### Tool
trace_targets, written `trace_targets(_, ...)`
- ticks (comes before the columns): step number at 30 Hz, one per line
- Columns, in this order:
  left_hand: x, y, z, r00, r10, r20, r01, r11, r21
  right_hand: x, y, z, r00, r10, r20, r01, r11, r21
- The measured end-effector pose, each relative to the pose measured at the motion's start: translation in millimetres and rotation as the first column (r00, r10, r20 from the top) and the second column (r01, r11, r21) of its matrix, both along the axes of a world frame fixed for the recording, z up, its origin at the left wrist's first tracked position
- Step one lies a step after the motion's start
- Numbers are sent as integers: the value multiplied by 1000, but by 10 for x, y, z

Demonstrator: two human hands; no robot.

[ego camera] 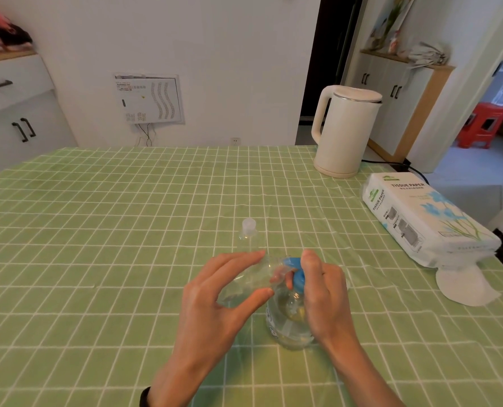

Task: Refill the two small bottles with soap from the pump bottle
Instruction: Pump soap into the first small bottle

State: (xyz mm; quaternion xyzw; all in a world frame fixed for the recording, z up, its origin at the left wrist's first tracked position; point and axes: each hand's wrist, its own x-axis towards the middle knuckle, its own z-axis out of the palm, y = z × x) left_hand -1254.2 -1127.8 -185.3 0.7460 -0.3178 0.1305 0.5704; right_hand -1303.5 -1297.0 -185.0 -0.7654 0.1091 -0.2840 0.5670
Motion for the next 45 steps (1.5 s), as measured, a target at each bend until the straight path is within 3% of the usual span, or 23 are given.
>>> trace_targets(12, -28, 1, -27, 997, -20, -77, 16, 998, -54, -12, 13, 3, 997, -14, -78, 13, 1000, -11)
trace_targets(45, -25, -3, -19, 994, -52, -101, 45, 997, -70, 6, -36, -19, 999, 36, 4, -35, 999, -25)
